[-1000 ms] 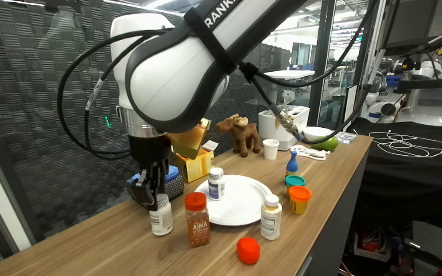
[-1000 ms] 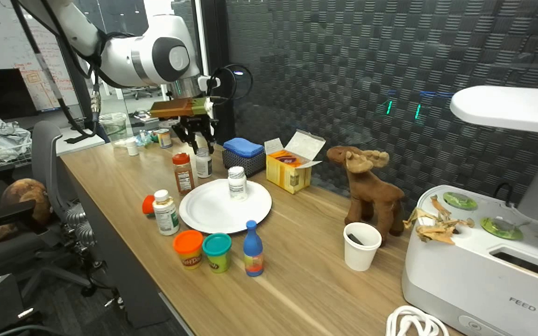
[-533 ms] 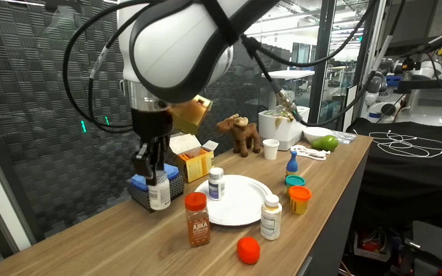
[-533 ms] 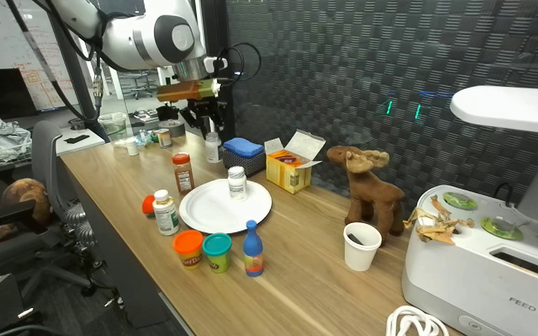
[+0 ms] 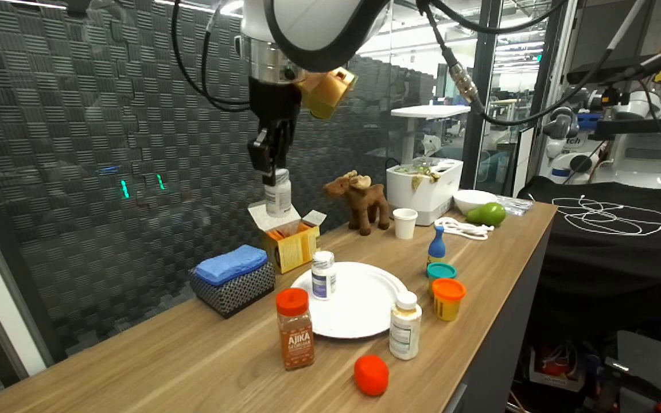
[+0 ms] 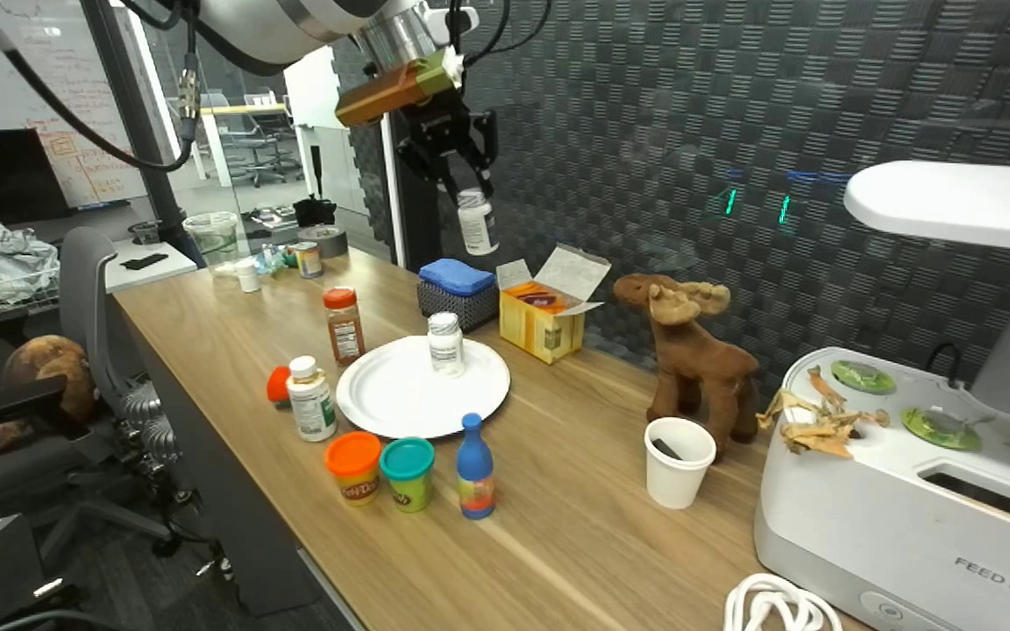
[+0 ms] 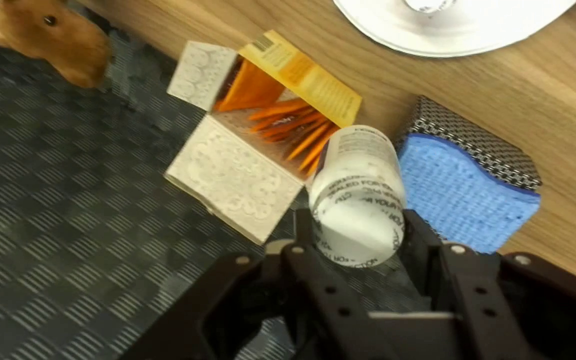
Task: Put the bottles and orange plushie on the white plate one at a time
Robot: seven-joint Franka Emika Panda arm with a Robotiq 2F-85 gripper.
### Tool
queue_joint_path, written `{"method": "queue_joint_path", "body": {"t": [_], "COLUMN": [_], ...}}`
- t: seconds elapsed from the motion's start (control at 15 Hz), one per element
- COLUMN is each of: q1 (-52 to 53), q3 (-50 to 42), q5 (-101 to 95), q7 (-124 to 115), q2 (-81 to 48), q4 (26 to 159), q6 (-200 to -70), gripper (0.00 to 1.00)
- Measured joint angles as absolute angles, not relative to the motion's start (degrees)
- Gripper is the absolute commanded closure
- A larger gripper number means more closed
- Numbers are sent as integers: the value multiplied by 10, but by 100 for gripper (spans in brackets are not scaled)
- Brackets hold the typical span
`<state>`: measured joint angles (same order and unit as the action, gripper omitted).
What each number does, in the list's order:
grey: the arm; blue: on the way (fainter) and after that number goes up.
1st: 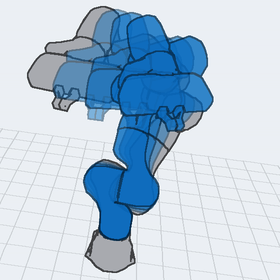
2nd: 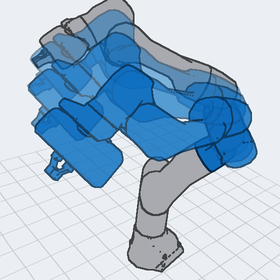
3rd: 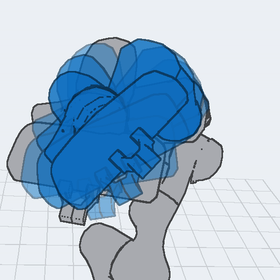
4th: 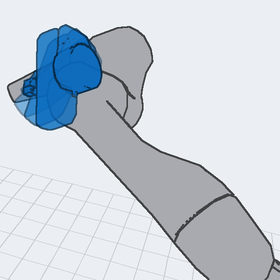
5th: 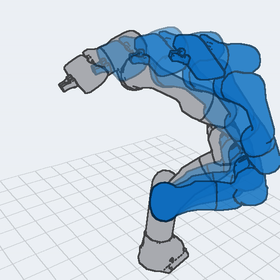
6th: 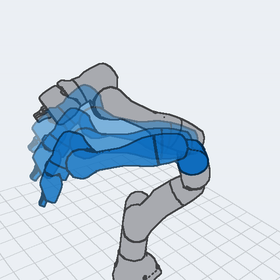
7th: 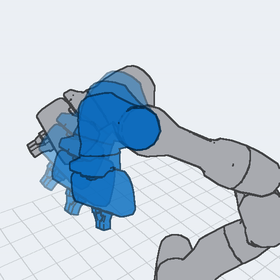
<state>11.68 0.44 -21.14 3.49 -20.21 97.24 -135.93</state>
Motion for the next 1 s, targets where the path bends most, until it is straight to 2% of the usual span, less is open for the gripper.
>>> {"method": "queue_joint_path", "body": {"t": [1.0], "q1": [64], "q3": [-15], "q5": [-202], "q7": [-24], "q2": [-175], "q4": [1112], "q6": [-1363], "gripper": [80]}}
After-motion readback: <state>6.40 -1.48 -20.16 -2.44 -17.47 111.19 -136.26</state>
